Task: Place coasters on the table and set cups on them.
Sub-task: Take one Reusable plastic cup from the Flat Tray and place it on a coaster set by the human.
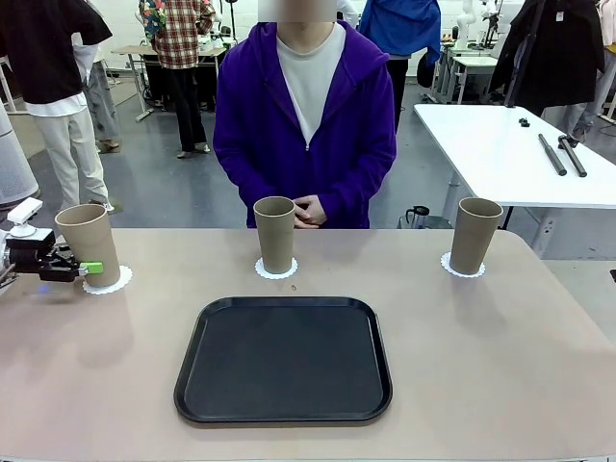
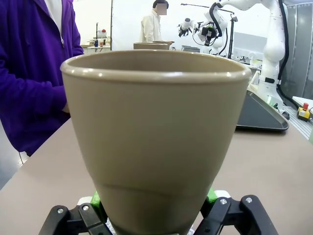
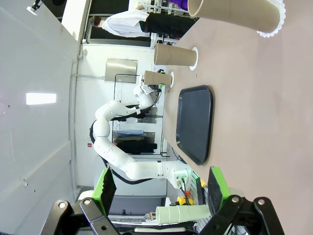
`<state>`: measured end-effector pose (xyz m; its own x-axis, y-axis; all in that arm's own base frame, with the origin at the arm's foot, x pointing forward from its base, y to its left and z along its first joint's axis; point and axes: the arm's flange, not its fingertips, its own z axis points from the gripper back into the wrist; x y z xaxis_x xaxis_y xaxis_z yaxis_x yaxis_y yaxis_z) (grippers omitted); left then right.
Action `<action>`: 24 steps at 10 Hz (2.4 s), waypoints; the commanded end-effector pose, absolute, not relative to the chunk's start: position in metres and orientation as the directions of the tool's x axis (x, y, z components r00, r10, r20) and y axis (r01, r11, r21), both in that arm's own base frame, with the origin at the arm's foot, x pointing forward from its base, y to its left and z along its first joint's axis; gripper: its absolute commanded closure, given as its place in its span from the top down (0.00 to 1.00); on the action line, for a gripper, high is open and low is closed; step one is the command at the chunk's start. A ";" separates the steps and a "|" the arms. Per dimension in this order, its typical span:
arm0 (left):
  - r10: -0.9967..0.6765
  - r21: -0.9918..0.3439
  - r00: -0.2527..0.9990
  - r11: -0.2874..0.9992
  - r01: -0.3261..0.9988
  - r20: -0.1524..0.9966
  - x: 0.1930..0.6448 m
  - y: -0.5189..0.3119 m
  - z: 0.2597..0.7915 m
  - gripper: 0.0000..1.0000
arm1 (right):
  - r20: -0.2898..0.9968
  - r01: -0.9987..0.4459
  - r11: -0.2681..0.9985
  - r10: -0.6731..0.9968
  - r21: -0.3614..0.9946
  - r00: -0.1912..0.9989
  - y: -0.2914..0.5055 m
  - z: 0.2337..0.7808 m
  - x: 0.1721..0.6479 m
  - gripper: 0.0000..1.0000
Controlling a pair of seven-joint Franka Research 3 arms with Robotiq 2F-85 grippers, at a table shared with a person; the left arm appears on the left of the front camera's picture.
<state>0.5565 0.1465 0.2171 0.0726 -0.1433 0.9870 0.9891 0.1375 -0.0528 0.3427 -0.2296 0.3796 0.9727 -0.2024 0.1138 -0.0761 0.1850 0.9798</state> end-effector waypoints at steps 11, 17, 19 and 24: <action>-0.153 -0.090 0.104 0.094 0.991 0.983 0.563 0.149 0.215 1.00 | 0.107 -0.070 0.183 -0.202 0.981 0.974 -0.229 0.380 0.341 1.00; -0.293 -0.108 0.124 0.069 0.992 0.948 0.564 0.159 0.216 1.00 | 0.107 -0.070 0.183 -0.202 0.981 0.974 -0.229 0.380 0.341 1.00; -0.330 -0.097 0.117 0.076 0.992 0.937 0.565 0.170 0.223 1.00 | 0.107 -0.070 0.183 -0.202 0.981 0.974 -0.229 0.380 0.341 1.00; -0.482 -0.050 0.117 0.148 0.988 0.868 0.546 0.218 0.282 1.00 | 0.107 -0.070 0.183 -0.202 0.981 0.974 -0.229 0.380 0.341 1.00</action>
